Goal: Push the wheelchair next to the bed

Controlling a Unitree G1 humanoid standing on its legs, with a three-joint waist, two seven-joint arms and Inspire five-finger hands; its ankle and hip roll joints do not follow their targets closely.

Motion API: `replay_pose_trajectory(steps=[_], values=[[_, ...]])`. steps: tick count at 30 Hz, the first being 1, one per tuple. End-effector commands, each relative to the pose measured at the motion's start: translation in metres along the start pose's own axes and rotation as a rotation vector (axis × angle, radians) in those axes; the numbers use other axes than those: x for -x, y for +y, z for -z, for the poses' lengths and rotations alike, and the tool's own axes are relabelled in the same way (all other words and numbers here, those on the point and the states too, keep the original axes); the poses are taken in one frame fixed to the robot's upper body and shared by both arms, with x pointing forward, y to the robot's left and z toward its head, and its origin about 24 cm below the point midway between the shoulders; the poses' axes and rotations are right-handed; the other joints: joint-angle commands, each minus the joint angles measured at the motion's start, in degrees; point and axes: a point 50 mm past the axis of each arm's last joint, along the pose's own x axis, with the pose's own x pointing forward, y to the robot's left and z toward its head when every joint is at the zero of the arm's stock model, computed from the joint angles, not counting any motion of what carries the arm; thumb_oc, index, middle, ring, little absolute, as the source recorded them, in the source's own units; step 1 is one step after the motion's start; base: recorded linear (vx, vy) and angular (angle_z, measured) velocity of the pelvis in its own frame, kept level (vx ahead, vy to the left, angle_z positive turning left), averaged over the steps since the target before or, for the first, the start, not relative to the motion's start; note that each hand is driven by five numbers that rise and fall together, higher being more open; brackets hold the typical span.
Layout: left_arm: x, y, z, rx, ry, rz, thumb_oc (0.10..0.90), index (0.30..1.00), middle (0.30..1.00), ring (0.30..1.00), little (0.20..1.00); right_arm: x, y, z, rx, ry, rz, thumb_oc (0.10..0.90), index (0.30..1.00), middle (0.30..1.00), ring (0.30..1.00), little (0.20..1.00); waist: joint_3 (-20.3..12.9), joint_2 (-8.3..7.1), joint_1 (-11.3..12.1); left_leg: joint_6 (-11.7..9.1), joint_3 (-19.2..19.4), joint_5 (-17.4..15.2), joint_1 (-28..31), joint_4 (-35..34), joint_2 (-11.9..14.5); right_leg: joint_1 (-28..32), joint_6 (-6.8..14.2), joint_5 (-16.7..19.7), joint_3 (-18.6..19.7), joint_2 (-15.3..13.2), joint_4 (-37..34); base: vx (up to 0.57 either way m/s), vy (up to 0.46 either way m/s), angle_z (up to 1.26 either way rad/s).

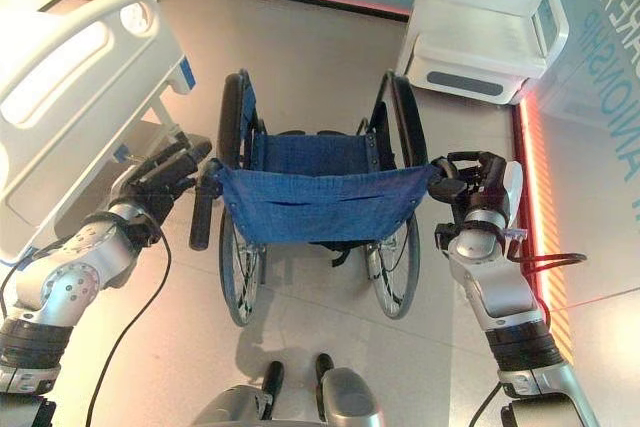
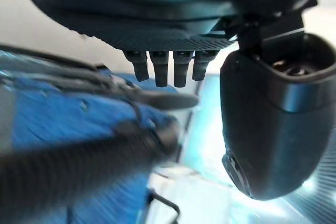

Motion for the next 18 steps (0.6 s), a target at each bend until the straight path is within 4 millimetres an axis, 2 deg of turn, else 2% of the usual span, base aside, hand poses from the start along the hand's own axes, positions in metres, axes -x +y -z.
replay_pose_trajectory(steps=[1, 6, 10, 15, 18], values=[[0.013, -0.009, -0.037, 0.076, -0.223, 0.063, 0.8, 0.9, 0.9, 0.9, 0.9, 0.029, 0.045, 0.021, -0.183, 0.098, -0.205, 0.4, 0.3, 0.3, 0.3, 0.3, -4.5, 2.43, 1.44, 3.14, 1.72, -3.36, 6.75, -3.14, -2.49, -7.21, 1.67, 14.29, -0.35, 1.11, -7.22, -0.02, -0.045, 0.04], [0.015, -0.016, -0.023, 0.087, -0.15, 0.143, 0.8, 0.9, 0.9, 0.9, 0.9, 0.03, 0.044, 0.019, -0.194, 0.09, -0.214, 0.4, 0.3, 0.3, 0.3, 0.3, -4.54, 2.69, 1.63, 3.1, 1.06, -2.77, 7.42, -4.24, -2.21, -7.24, 1.71, 14.23, -1.49, 1.14, -7.01, -0.03, -0.043, 0.04], [0.016, -0.019, -0.024, 0.044, -0.194, 0.158, 0.8, 0.9, 0.9, 0.9, 0.9, 0.031, 0.046, 0.017, -0.202, 0.086, -0.221, 0.4, 0.3, 0.3, 0.3, 0.3, -4.55, 2.88, 1.82, 3.07, 1.04, -2.6, 7.87, -4.65, -2.05, -7.26, 1.77, 14.25, -2.42, 1.01, -6.82, -0.04, -0.027, 0.03], [0.018, -0.006, -0.032, -0.138, -0.249, 0.056, 0.8, 0.9, 0.9, 0.9, 0.9, 0.034, 0.049, 0.019, -0.211, 0.089, -0.225, 0.4, 0.3, 0.3, 0.3, 0.3, -4.79, 3.04, 2.15, 3.11, 1.11, -2.6, 8.38, -4.87, -1.91, -7.06, 1.75, 14.13, -3.22, 0.83, -6.74, 0.0, 0.0, 0.0], [0.018, 0.011, -0.035, -0.27, -0.257, -0.039, 0.8, 0.9, 0.9, 0.9, 0.9, 0.033, 0.049, 0.019, -0.212, 0.093, -0.223, 0.4, 0.3, 0.3, 0.3, 0.3, -4.99, 3.18, 2.36, 3.05, 1.0, -2.61, 8.65, -5.06, -1.84, -7.07, 1.84, 14.14, -3.63, 0.68, -6.69, 0.0, 0.0, 0.0]])
